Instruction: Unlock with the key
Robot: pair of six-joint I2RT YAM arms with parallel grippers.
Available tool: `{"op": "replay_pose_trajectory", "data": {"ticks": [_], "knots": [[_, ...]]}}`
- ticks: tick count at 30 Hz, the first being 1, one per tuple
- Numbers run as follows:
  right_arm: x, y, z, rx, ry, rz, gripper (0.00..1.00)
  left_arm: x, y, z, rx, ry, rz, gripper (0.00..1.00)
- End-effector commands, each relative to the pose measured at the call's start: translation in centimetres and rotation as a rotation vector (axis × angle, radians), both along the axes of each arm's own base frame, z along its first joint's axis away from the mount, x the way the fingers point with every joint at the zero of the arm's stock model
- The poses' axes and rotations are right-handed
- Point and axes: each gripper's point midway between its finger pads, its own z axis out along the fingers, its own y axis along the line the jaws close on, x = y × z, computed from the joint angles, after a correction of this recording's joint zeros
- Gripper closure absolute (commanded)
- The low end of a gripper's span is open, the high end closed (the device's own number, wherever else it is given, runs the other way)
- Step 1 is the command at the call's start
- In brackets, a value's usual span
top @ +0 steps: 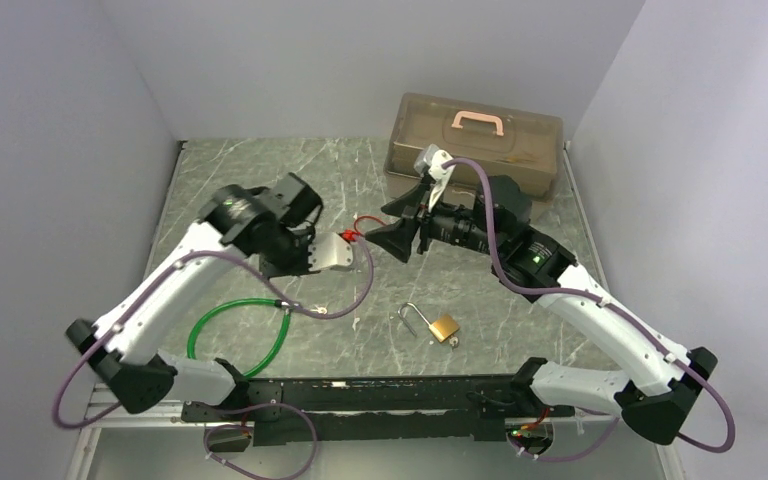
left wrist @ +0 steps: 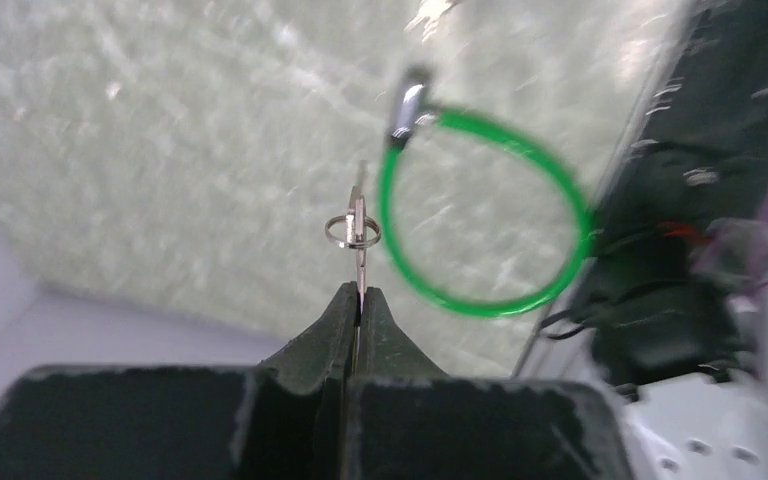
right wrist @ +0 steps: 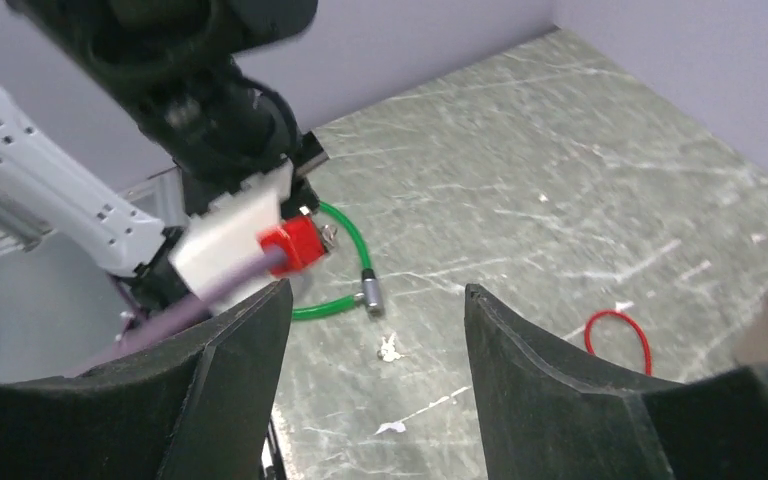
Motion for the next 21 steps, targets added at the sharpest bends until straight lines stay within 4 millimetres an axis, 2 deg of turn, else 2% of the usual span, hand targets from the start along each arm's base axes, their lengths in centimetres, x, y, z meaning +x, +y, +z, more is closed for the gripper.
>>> {"op": "replay_pose_trajectory", "data": {"ticks": [1,3,6,7,10,11,13,14,15,16,17,18,19,20,21], "knots": [[1.5,-2.2,2.0,0.102,-0.031,-0.111,0.35,4.9,5.1,0.6,0.406,-0.332,0.065,1.0],[1.6,-2.6,2.3,0.11,-0.033,-0.122,0.35,6.0,5.5,1.7,0.547,-0.508,-0.016,1.0],[2.0,-2.7,2.3,0.107,-0.025,-0.136,0.36,6.8,5.7,3.5,0.743,-0.683,-0.119,1.0],[2.1,-2.7,2.1,0.109,-0.019,-0.142,0.36,6.8,5.8,4.0,0.793,-0.72,-0.141,1.0],[2.1,-2.7,2.2,0.123,-0.017,-0.137,0.37,6.1,7.1,2.8,0.934,-0.69,-0.263,1.0],[2.1,-2.7,2.3,0.126,-0.018,-0.136,0.37,6.7,6.6,3.7,0.944,-0.742,-0.3,1.0],[2.0,-2.8,2.4,0.13,-0.018,-0.134,0.37,9.0,2.8,10.1,0.728,-1.009,-0.236,1.0],[1.9,-2.8,2.5,0.136,-0.02,-0.131,0.37,9.0,2.4,11.9,0.698,-1.04,-0.246,1.0],[1.8,-2.7,2.5,0.139,-0.017,-0.13,0.37,8.3,3.0,10.7,0.731,-0.962,-0.282,1.0],[1.8,-2.7,2.4,0.139,-0.013,-0.126,0.37,7.4,3.7,8.0,0.789,-0.839,-0.324,1.0],[1.7,-2.5,2.3,0.135,-0.01,-0.115,0.38,6.6,4.1,6.3,0.802,-0.764,-0.332,1.0],[1.8,-2.4,2.1,0.131,-0.005,-0.114,0.38,6.9,2.8,7.3,0.696,-0.794,-0.313,1.0],[1.8,-2.4,2.1,0.13,-0.003,-0.113,0.38,7.5,0.6,10.3,0.506,-0.886,-0.262,1.0],[1.8,-2.3,2.1,0.132,-0.003,-0.113,0.38,7.1,-0.7,12.8,0.363,-0.91,-0.268,1.0],[1.9,-2.3,2.1,0.135,0.0,-0.112,0.38,5.7,-1.2,12.5,0.293,-0.83,-0.308,1.0]]}}
